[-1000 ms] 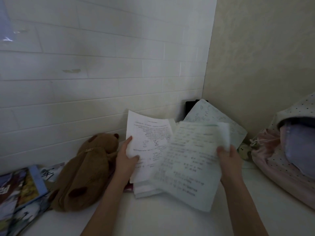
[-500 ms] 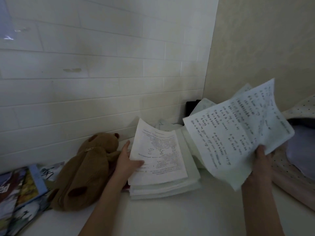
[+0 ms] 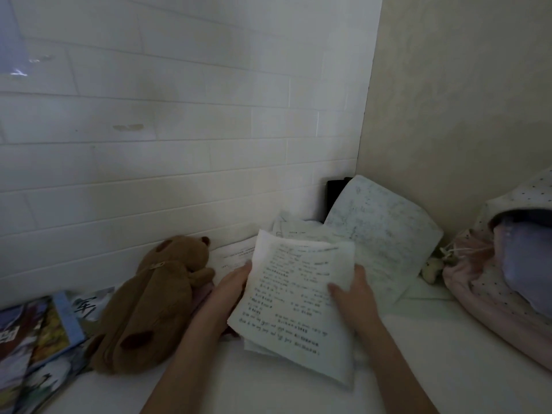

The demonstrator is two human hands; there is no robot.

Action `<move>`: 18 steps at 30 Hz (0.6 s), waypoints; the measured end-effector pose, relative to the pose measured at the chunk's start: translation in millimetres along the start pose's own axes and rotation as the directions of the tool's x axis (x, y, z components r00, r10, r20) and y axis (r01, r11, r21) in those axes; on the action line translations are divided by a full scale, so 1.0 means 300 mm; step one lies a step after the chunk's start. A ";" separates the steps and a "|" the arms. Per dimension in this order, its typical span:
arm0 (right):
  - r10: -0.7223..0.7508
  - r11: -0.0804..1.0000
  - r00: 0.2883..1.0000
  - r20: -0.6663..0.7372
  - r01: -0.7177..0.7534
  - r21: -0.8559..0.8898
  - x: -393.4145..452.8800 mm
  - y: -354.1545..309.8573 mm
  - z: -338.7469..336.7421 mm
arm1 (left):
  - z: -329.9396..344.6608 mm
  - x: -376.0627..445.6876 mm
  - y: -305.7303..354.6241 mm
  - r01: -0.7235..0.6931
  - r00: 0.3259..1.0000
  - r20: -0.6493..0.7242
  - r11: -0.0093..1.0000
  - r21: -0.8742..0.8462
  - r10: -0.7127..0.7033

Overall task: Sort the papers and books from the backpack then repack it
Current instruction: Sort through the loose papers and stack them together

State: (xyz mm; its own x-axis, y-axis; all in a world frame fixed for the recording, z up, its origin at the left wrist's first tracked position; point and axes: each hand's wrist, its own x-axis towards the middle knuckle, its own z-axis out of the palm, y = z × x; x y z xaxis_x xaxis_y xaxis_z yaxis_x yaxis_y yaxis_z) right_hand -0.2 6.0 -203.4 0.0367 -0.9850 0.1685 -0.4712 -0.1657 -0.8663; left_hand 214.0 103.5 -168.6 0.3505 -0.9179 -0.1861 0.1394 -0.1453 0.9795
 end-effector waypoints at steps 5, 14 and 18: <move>-0.151 0.960 0.980 0.129 0.177 -0.218 -0.004 0.003 0.058 | 0.025 -0.007 -0.023 -0.091 0.984 0.173 0.966 0.240 0.050; -0.059 0.834 0.968 0.244 -0.086 0.545 -0.065 -0.168 -0.127 | 0.018 -0.040 0.041 -0.257 0.962 0.056 0.956 -0.143 0.267; -0.203 0.852 0.957 0.207 0.068 0.518 -0.095 -0.236 -0.100 | 0.012 -0.069 0.075 -0.334 0.937 0.035 0.923 -0.193 0.346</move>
State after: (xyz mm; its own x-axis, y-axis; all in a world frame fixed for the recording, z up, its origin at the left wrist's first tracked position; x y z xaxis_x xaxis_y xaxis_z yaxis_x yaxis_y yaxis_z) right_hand 5.8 47.1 -132.8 0.3133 -0.9189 0.2396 0.0578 -0.2334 -0.9707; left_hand 206.7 117.9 -142.4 0.3441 -0.9238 0.1675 0.1902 0.2433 0.9511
